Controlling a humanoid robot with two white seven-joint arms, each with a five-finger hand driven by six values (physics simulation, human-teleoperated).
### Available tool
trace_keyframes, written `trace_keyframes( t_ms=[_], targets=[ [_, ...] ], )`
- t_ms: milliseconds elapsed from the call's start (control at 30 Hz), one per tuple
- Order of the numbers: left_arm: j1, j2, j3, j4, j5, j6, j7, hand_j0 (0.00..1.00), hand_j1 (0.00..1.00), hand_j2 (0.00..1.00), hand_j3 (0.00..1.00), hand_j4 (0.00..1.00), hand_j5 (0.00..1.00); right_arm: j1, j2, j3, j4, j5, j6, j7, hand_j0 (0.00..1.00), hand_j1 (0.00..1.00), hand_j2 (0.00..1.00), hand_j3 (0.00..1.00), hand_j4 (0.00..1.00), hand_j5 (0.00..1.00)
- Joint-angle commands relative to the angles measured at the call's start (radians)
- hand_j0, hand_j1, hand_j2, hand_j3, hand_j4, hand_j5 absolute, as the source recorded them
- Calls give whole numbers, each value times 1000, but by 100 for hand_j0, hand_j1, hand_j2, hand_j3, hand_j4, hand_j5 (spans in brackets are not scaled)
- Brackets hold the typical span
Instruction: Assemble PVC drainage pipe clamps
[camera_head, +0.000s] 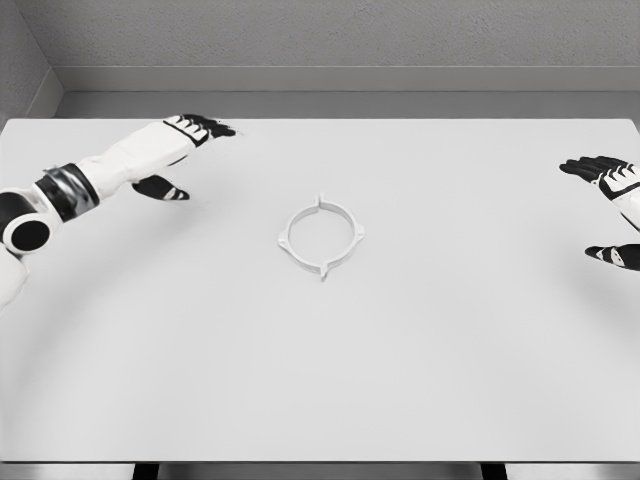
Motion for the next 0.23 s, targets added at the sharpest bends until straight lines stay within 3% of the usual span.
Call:
trace_keyframes(
  t_ms=[0,200],
  targets=[
    [0,72,51,69,26,1,1,100,100,100,100,100,100,0,-1,0,-2,-7,2,-1,100,100,100,100,100,100],
    [-3,98,61,70,26,1,1,100,100,100,100,100,100,0,-1,0,-2,-7,2,-1,100,100,100,100,100,100]
  ],
)
